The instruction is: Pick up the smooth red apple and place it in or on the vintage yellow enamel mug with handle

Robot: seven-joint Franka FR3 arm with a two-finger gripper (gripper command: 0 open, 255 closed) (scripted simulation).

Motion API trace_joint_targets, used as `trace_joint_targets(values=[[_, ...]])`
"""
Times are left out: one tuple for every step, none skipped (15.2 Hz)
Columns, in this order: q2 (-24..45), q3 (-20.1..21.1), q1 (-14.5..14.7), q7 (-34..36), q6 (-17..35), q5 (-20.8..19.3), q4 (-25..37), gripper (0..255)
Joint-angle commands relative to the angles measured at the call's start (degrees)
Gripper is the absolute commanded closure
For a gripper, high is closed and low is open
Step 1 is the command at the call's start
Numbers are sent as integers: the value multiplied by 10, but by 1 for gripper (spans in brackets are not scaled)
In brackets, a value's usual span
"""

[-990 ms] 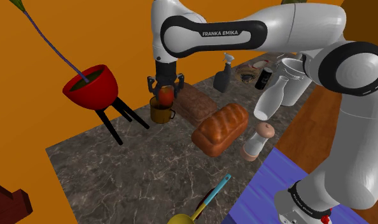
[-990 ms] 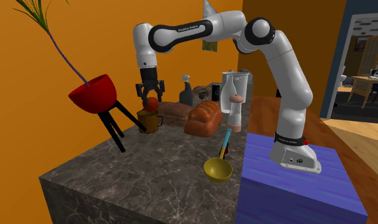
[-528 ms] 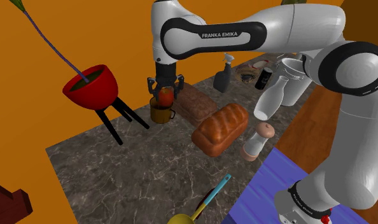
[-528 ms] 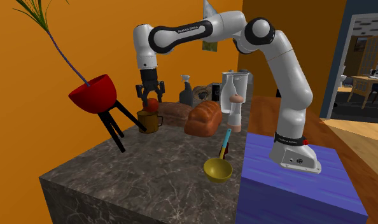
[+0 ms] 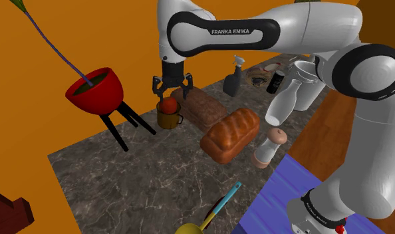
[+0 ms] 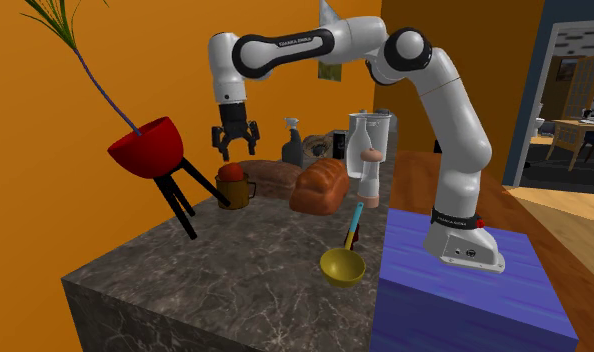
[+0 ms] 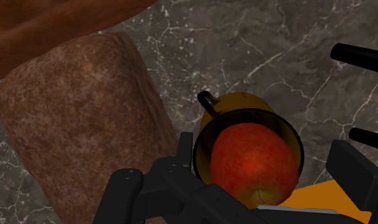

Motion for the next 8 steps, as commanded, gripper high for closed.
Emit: trace_joint_targets(values=[[4, 0, 6, -3, -40, -1, 44, 0], [8, 0, 9, -3, -57, -2, 65, 0], [8, 0, 9, -3, -57, -2, 65, 0], [7, 0, 9, -3, -57, -2, 65, 0], [7, 0, 9, -3, -57, -2, 65, 0], [8, 0, 9, -3, -57, -2, 65, 0], [8, 0, 9, -3, -57, -2, 65, 0], [8, 0, 9, -3, -57, -2, 65, 0]])
